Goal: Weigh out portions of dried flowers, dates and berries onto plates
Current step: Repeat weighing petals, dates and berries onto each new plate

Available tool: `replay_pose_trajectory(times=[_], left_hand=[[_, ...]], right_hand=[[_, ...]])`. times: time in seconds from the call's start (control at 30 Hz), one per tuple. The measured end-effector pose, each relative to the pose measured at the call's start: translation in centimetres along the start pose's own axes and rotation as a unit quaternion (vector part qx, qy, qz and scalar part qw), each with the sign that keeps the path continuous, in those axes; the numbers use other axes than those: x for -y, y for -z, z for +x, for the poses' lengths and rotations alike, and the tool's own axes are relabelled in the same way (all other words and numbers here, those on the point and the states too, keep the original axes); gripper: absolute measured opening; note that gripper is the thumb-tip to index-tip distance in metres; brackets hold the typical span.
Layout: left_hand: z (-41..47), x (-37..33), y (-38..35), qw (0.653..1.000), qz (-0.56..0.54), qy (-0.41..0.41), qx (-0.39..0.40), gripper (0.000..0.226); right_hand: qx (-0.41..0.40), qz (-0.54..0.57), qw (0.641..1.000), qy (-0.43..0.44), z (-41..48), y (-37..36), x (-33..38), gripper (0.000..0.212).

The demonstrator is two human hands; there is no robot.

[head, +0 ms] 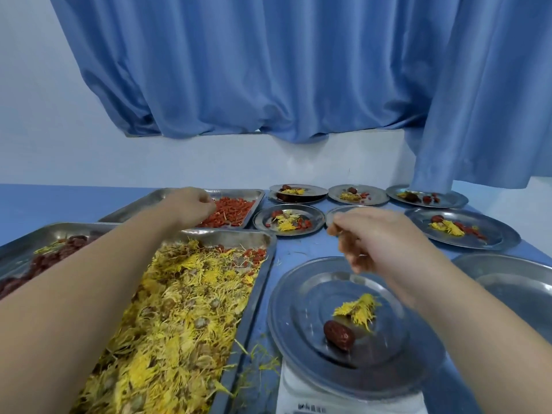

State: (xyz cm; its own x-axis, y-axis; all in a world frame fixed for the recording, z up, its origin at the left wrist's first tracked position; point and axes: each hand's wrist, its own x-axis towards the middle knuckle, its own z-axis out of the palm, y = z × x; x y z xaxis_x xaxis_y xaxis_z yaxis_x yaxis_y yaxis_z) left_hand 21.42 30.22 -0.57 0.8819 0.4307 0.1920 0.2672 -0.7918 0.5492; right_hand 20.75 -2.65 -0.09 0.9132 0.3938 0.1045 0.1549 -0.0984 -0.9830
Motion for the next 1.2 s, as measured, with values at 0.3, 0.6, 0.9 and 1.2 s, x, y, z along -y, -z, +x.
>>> replay_pose_trajectory(times=[0.3, 0.6, 0.9, 1.2], left_hand=[[7.7, 0.1, -4.1, 0.971, 0.212, 0.0, 0.113, 0.029], [9.3, -0.6, -6.4, 0.93, 0.299, 0.052, 0.206, 0.045], [10.5, -1.4, -6.4, 0.963, 0.188, 0.063, 0.182, 0.058], [10.1, -2.0, -5.7, 0.931, 0.22, 0.069, 0.284, 0.039]], right_hand=[[0.009, -0.01, 1.0, 0.005, 1.5, 0.5, -1.3, 0.03], [0.002, 0.014, 1.0, 0.022, 1.7, 0.8, -1.0, 0.027], [-0.012, 0.007, 1.0, 0.008, 2.0, 0.9, -1.6, 0.027], [-0.013, 0.001, 1.0, 0.01, 2.2, 0.7, -1.8, 0.027]])
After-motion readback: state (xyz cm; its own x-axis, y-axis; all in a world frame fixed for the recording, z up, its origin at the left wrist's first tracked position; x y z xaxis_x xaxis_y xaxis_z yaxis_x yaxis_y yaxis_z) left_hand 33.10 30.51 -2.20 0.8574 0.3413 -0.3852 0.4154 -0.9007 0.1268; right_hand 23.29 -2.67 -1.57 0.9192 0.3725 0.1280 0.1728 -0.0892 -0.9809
